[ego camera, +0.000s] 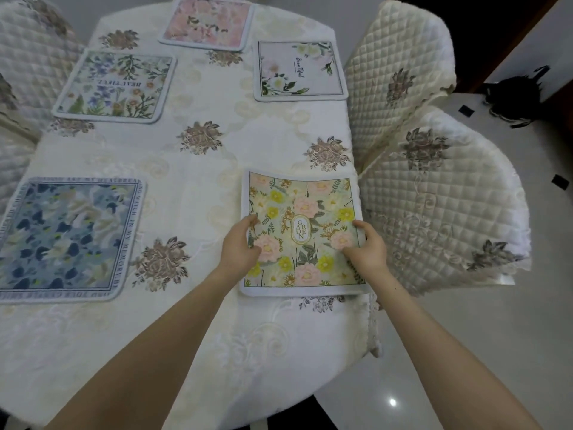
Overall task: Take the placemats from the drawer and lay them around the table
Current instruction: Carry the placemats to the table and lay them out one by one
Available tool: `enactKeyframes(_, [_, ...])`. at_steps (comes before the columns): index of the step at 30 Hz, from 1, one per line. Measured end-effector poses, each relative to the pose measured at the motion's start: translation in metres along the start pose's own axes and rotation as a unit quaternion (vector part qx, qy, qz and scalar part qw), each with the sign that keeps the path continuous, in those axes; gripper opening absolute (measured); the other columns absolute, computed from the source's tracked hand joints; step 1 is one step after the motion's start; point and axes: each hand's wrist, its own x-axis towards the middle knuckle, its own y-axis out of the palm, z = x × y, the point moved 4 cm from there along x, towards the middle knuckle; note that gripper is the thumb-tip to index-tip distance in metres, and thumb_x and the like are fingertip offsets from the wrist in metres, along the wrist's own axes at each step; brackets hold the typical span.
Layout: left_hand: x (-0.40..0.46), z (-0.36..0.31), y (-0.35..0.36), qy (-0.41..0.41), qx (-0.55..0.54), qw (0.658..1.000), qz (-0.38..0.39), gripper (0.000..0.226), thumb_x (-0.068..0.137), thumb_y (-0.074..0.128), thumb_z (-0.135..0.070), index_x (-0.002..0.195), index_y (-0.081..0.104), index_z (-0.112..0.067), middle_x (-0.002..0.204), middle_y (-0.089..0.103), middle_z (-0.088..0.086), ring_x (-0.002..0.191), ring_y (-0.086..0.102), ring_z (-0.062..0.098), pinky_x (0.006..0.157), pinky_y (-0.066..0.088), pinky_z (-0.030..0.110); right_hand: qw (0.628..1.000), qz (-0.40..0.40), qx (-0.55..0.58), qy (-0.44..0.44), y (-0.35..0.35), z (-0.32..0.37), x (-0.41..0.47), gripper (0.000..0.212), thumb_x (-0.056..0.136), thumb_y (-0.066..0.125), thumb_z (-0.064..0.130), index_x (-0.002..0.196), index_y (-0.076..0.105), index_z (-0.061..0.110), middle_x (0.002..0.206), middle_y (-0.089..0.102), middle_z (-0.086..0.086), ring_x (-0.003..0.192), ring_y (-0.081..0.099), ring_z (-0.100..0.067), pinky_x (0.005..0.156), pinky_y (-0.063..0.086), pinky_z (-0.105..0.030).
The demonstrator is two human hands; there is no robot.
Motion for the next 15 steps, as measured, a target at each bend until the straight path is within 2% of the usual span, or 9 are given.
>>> enactKeyframes(2, [0.001,0.005,0.002,-0.019,0.004,1.000,-0.021,0.075,0.077,0.062,0.008,0.143,0.037,-0.015,0.139,0.047,0.005,0.127,0.044,0.021,0.095,0.038,0.020,1.000,0.007,-0.006,-0.001,0.003,-0.005,0.006,0.062,0.075,0.070,-0.004,0.130,0.054,0.021,0.126,0.056,-0.002,0.109,0.059,-0.023,0.080,0.054,-0.029])
enactKeyframes(3, [0.000,0.007,0.004,-0.020,0.009,0.999,-0.028,0.076,0.078,0.061,0.008,0.145,0.035,-0.015,0.137,0.046,0.007,0.124,0.044,0.020,0.089,0.036,0.011,1.000,0.012,-0.013,-0.004,0.003,-0.007,0.007,0.063,0.075,0.070,-0.003,0.130,0.054,0.020,0.129,0.055,-0.003,0.112,0.058,-0.023,0.082,0.052,-0.028])
enactKeyframes(4, [0.000,0.009,0.007,-0.018,0.017,0.999,-0.034,0.076,0.079,0.060,0.009,0.145,0.033,-0.015,0.132,0.047,0.008,0.118,0.046,0.019,0.080,0.032,0.002,0.999,0.017,-0.026,-0.009,0.003,-0.009,0.008,0.063,0.076,0.070,-0.002,0.132,0.052,0.020,0.131,0.054,-0.004,0.115,0.056,-0.023,0.084,0.048,-0.024])
enactKeyframes(6, [0.000,0.012,0.011,-0.025,0.035,0.998,-0.046,0.075,0.079,0.058,0.011,0.145,0.032,-0.014,0.121,0.041,0.010,0.107,0.044,0.019,0.072,0.032,-0.002,0.997,0.029,-0.065,-0.026,0.004,-0.013,0.007,0.065,0.079,0.068,0.002,0.138,0.047,0.019,0.131,0.045,-0.007,0.117,0.049,-0.022,0.089,0.038,-0.012])
enactKeyframes(8, [0.000,0.015,0.014,-0.028,0.070,0.996,-0.051,0.072,0.079,0.058,0.009,0.144,0.034,-0.013,0.129,0.035,0.015,0.116,0.038,0.027,0.089,0.035,0.010,0.991,0.049,-0.112,-0.053,0.007,-0.018,0.003,0.064,0.084,0.064,0.008,0.144,0.041,0.017,0.141,0.033,-0.011,0.129,0.037,-0.026,0.102,0.030,-0.014])
enactKeyframes(10, [0.001,0.019,0.020,0.004,0.176,0.983,-0.053,0.068,0.081,0.063,0.000,0.143,0.037,-0.011,0.147,0.027,0.021,0.132,0.028,0.038,0.106,0.035,0.040,0.973,0.059,-0.202,-0.098,0.014,-0.026,-0.002,0.056,0.092,0.057,0.015,0.145,0.039,0.016,0.156,0.018,-0.018,0.144,0.016,-0.031,0.115,0.021,-0.035])
enactKeyframes(11, [0.000,0.020,0.024,0.035,0.227,0.972,-0.049,0.065,0.084,0.064,-0.007,0.144,0.037,-0.010,0.151,0.025,0.021,0.137,0.026,0.039,0.109,0.032,0.047,0.957,0.046,-0.254,-0.135,0.018,-0.029,-0.003,0.052,0.095,0.052,0.017,0.145,0.039,0.016,0.158,0.014,-0.020,0.147,0.009,-0.032,0.118,0.017,-0.040])
enactKeyframes(13, [-0.002,0.021,0.037,0.092,0.286,0.954,-0.007,0.060,0.093,0.056,-0.025,0.146,0.033,-0.011,0.156,0.021,0.015,0.143,0.020,0.034,0.114,0.024,0.048,0.917,0.017,-0.328,-0.227,0.025,-0.033,-0.006,0.048,0.098,0.046,0.018,0.145,0.040,0.013,0.158,0.018,-0.018,0.147,0.011,-0.032,0.120,0.013,-0.042])
enactKeyframes(15, [-0.006,0.026,0.053,0.119,0.332,0.935,0.034,0.060,0.098,0.031,-0.046,0.149,0.025,-0.014,0.158,0.013,0.008,0.146,0.012,0.028,0.118,0.013,0.042,0.892,0.039,-0.355,-0.279,0.033,-0.038,-0.008,0.050,0.100,0.038,0.025,0.148,0.035,0.013,0.158,0.022,-0.009,0.148,0.012,-0.024,0.121,0.008,-0.038])
